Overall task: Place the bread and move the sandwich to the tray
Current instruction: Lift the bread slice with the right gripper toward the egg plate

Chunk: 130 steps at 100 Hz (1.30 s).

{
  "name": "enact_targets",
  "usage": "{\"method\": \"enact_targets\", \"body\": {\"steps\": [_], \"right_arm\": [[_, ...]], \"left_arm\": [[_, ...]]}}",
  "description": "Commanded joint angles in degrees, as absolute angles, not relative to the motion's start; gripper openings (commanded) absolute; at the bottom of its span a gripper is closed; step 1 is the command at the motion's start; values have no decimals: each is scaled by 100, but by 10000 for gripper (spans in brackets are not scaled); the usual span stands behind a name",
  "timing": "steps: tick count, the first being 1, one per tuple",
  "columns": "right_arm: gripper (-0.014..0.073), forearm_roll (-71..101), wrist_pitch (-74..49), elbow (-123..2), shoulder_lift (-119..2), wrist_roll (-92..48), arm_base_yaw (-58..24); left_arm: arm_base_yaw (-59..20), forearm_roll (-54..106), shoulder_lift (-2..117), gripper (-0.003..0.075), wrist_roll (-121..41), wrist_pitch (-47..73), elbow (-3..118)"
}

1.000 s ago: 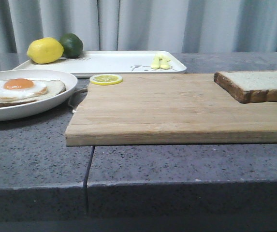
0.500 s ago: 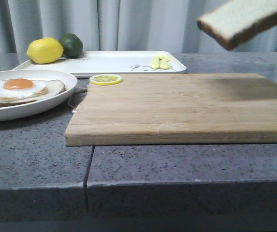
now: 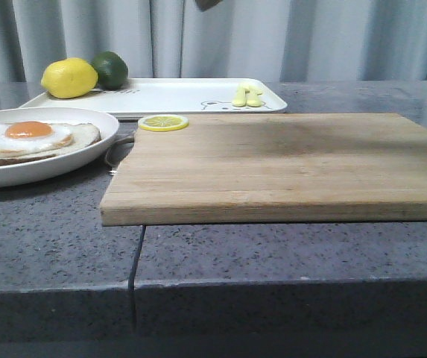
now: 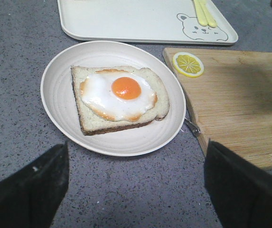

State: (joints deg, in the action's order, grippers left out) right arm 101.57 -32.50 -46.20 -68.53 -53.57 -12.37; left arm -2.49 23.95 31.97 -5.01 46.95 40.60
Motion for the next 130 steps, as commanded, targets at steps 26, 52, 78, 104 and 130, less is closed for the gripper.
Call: {"method": "enact_targets", "body": {"steps": [26,52,78,104,130], "right_arm": [[-109,10783,-2457,-5629,-7683,-5333,-2572],[-109,10783,-1728,-6602,-8675,-4913,-3533],[-109,10783,-1135,-7193,-9454,-4206,-4181],[-109,10783,-996,-7218,-9879,-3859,-4362],[-109,10783,-1030,-7225,-10044,-3816,-4362]], "left_arm": [[-229,2574,3250,546,-494,4363,4261],[-229,2574,3250,546,-494,4363,4261],[-229,2574,3250,546,-494,4363,4261],[-229,2574,3250,546,-494,4363,4261],[-229,2574,3250,546,-494,4363,4261]]}}
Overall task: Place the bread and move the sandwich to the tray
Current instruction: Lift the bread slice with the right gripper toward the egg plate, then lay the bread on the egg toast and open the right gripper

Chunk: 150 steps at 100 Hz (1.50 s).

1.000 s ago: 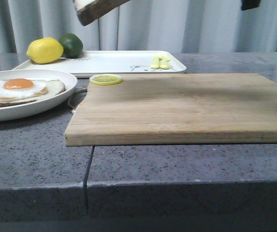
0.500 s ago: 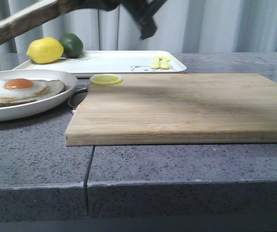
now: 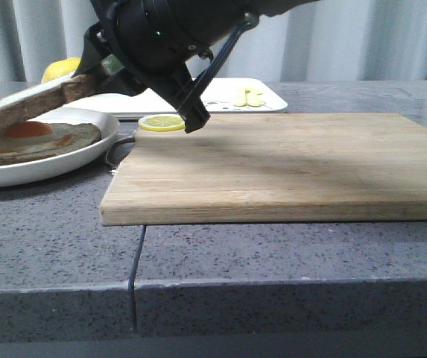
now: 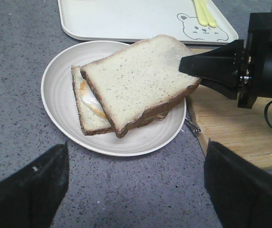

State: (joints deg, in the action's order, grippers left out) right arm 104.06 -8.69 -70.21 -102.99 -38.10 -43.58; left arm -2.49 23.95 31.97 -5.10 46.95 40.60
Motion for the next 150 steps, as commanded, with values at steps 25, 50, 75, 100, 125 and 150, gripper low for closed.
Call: {"method": "enact_targets", "body": {"steps": [25,50,75,100,125,150], "right_arm": [[-109,10783,-1024,-7225,-10075,-3816,-4362],[-106,10783,-1136,-7225,-10257,-3816,-4362],[-66,10778,-1149,-7225,-10269,-3816,-4373],[269,10778,-1187,-7225,-10269,-3816,-4373],[482,10778,-1199,-7225,-10269,-3816,-4373],[482,10778,-1105,-7225,-10138,-3822,-4353]], "left_arm": [[-229,2574,3250,546,-494,4363,4261],[-229,2574,3250,546,-494,4363,4261],[-229,2574,3250,546,-494,4363,4261],[-229,2574,3250,546,-494,4363,4261],[-229,2574,3250,546,-494,4363,4261],[-229,2574,3250,546,-494,4363,4261]]}}
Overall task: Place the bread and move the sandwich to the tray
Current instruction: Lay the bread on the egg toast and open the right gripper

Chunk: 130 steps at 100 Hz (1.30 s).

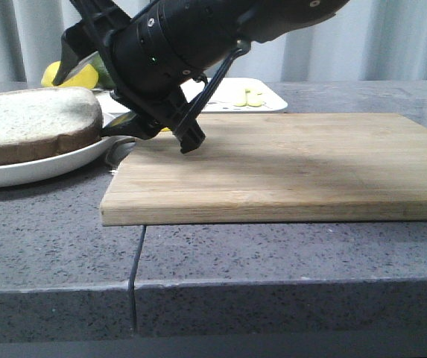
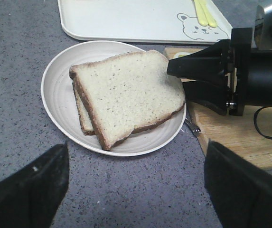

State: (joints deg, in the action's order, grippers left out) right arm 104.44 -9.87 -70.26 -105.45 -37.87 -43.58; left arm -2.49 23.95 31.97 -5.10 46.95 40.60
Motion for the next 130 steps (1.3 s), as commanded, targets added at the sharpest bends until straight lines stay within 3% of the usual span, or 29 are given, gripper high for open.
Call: {"method": "enact_targets", "body": {"steps": [1,40,80,108,130], "right_arm": [[482,10778,-1093,-7225,-10122,-3829,-4353],[482,10469,-981,-7373,-9207,-4572,-3860],[482,7915,-1003,-6897,-7540,-4781,-2694],[482,5269,-1041,-5642,-5954,-3649,-1554],[482,2813,-1024,-4591,-4591,-1864,-1222]], "left_arm": [[-229,2574,3250,546,-494,4363,4261],[-229,2574,3250,546,-494,4363,4261],[-229,2574,3250,546,-494,4363,4261],[-229,2574,3250,546,-494,4363,4261],[-229,2574,3250,546,-494,4363,4261]]}}
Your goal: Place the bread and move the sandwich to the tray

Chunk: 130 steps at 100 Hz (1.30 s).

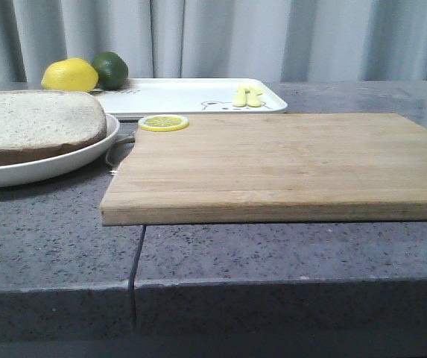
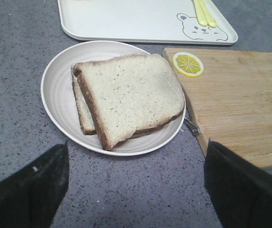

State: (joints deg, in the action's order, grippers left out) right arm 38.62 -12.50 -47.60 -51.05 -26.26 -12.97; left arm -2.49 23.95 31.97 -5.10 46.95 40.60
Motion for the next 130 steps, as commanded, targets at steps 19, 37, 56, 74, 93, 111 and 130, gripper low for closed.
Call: {"method": "enact_targets", "body": {"steps": [19,37,56,74,93,111,130], "right_arm": [[482,1262,-1023,-3761,-3463,-531,-1222],[482,1027,-1029,-3180,-2755,-513,-1222],[482,955,-1059,-2983,-2531,-513,-1222],[482,955,-1071,-2983,-2531,-513,-1222],[482,955,-1066,-2983,-2531,-513,-1222],[482,955,-1066,-2983,-2531,-513,-1222],[480,955,-1071,-2983,-2531,-513,-1222]], "left_arm": [[-229,2574,3250,546,-494,4363,4261],[-229,2574,3250,546,-494,4363,4261],[-229,2574,3250,546,-494,4363,4261],[-229,2574,3250,546,-494,4363,4261],[-229,2574,3250,546,-494,4363,4261],[-229,2574,3250,546,-494,4363,4261],[-229,2574,3250,546,-494,4363,4261]]}}
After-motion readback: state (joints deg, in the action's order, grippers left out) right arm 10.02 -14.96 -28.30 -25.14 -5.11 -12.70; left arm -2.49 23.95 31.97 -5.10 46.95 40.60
